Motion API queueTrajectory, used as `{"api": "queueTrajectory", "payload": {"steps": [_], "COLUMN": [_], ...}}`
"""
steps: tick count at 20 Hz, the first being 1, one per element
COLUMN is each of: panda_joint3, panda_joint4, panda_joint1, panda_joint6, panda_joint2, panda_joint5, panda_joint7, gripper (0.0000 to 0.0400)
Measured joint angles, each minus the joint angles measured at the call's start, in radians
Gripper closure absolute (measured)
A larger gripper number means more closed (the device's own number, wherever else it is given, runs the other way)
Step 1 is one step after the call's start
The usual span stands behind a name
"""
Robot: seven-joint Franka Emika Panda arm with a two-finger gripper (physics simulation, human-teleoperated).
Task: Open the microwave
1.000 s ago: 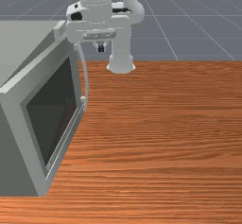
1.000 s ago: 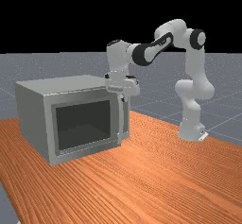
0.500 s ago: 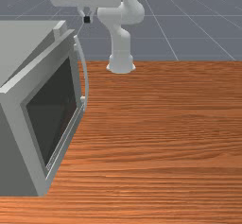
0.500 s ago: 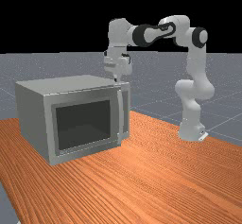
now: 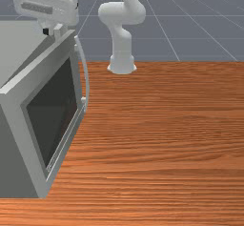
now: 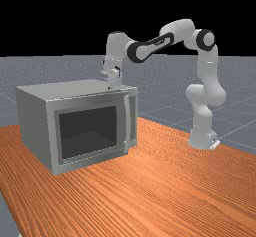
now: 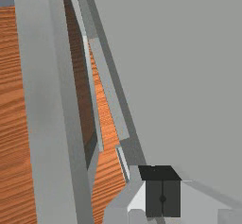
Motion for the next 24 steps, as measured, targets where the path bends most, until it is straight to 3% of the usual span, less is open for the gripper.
{"api": "queueTrajectory", "payload": {"steps": [3, 4, 5, 6, 13, 16, 21, 24], "panda_joint3": [0.024, 0.035, 0.048, 0.063, 0.151, 0.221, 0.36, 0.402], "panda_joint4": [-0.047, -0.057, -0.074, -0.087, -0.102, -0.108, -0.002, 0.146], "panda_joint1": [0.009, 0.008, 0.006, 0.006, -0.057, -0.086, -0.036, 0.009], "panda_joint6": [0.042, 0.048, 0.051, 0.056, 0.067, 0.071, 0.06, 0.043], "panda_joint2": [-0.028, -0.035, -0.039, -0.041, -0.05, -0.055, 0.035, 0.154], "panda_joint5": [-0.01, -0.013, -0.012, -0.013, -0.002, 0.005, 0.02, 0.02], "panda_joint7": [0.028, 0.04, 0.052, 0.063, 0.081, 0.106, 0.168, 0.186], "gripper": [0.0299, 0.0302, 0.0379, 0.04, 0.04, 0.04, 0.04, 0.04]}}
